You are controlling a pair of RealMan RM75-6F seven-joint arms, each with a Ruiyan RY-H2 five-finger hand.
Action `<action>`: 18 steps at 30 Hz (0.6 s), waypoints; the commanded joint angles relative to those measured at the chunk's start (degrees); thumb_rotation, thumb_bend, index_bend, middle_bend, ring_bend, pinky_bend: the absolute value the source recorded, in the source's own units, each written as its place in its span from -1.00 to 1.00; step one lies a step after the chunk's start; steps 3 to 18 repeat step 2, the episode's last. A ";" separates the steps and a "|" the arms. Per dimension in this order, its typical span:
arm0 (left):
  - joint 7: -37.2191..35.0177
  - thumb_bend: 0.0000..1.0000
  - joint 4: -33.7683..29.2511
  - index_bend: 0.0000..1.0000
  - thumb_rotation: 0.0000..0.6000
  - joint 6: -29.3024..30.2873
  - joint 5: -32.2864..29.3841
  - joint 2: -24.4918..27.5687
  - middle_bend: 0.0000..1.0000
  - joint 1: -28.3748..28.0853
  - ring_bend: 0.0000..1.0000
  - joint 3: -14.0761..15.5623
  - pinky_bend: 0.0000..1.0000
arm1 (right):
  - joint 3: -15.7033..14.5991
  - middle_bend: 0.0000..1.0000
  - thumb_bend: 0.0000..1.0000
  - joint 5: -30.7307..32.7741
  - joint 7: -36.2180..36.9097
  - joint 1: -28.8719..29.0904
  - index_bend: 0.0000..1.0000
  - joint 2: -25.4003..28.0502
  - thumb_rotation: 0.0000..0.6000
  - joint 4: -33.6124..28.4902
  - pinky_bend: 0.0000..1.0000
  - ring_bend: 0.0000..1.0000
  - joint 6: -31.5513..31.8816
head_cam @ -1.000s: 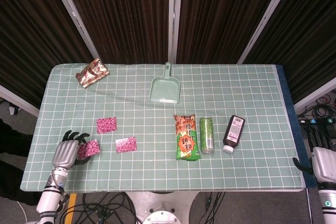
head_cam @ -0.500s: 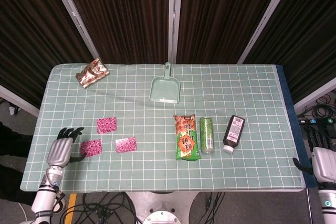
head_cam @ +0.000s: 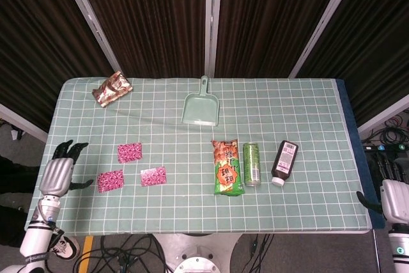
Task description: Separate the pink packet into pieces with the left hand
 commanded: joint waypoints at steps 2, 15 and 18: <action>-0.73 -0.84 -1.39 -0.73 1.00 4.73 2.30 2.73 -0.73 3.09 -1.00 0.84 -0.89 | -0.05 -0.98 -0.66 0.02 -0.02 -0.09 -1.00 -0.08 1.00 0.15 -1.00 -1.00 -0.02; -0.73 -0.84 -1.39 -0.73 1.00 4.73 2.30 2.73 -0.73 3.09 -1.00 0.84 -0.89 | -0.05 -0.98 -0.66 0.02 -0.02 -0.09 -1.00 -0.08 1.00 0.15 -1.00 -1.00 -0.02; -0.73 -0.84 -1.39 -0.73 1.00 4.73 2.30 2.73 -0.73 3.09 -1.00 0.84 -0.89 | -0.05 -0.98 -0.66 0.02 -0.02 -0.09 -1.00 -0.08 1.00 0.15 -1.00 -1.00 -0.02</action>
